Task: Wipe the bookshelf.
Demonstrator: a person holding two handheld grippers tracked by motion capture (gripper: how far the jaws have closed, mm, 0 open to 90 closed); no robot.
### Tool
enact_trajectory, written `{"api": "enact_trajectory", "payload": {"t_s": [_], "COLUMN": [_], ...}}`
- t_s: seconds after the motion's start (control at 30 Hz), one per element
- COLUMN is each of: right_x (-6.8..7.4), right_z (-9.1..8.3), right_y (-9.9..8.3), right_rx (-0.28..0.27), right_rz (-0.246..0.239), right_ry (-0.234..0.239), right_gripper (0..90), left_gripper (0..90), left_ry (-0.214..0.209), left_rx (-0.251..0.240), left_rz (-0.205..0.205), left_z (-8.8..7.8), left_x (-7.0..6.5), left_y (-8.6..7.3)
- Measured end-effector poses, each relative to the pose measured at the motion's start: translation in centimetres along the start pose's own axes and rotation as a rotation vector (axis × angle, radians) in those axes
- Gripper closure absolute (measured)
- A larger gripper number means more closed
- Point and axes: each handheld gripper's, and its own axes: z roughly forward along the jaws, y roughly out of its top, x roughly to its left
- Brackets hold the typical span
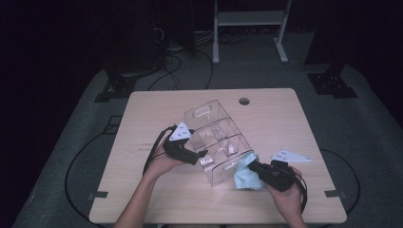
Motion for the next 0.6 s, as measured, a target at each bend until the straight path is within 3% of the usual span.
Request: {"api": "enact_trajectory", "payload": {"t_s": [0.1, 0.17, 0.4, 0.6], "right_x": [-0.1, -0.1, -0.3, -0.9], "right_z": [0.0, 0.1, 0.2, 0.4], "right_y": [0.0, 0.0, 0.2, 0.4], "right_rx": [-0.001, -0.001, 0.0, 0.002], "right_rz": [-0.001, 0.003, 0.004, 0.0], "right_ry": [-0.001, 0.001, 0.005, 0.014], "right_gripper": [83.2, 83.2, 82.8, 82.7], "left_gripper": [4.1, 4.1, 4.8, 7.9], "left_ry": [0.009, 0.001, -0.029, -0.016], "left_rx": [0.01, -0.002, 0.032, 0.036], "left_rz": [-0.001, -0.009, -0.018, -0.028], "left_z": [0.4, 0.6, 1.7, 1.7], "left_x": [0.3, 0.5, 0.8, 0.6], "left_y": [0.1, 0.1, -0.4, -0.3]}}
